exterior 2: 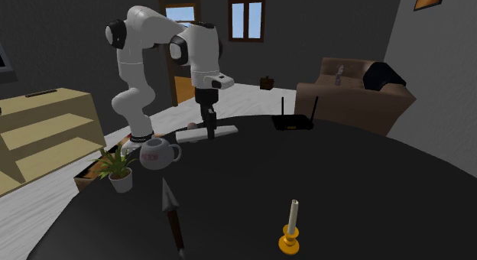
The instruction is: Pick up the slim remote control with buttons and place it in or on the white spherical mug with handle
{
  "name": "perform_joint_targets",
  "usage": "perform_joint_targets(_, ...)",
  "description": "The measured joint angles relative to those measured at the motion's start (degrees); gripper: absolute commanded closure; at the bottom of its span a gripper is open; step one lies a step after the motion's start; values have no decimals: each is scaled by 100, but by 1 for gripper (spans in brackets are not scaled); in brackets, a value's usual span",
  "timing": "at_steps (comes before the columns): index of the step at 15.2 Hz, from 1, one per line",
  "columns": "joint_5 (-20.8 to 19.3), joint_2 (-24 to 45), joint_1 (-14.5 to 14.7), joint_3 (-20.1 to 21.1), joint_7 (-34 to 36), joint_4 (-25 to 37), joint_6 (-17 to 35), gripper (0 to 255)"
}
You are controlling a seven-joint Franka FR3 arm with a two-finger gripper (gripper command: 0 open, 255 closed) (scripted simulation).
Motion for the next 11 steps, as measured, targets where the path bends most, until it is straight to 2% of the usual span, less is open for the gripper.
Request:
perform_joint_targets(5, -649, -1245, 10, -23, 192, -1286, 196, 255)
perform_joint_targets(11, -1339, -2642, -272, 55, 357, -2565, 207, 255)
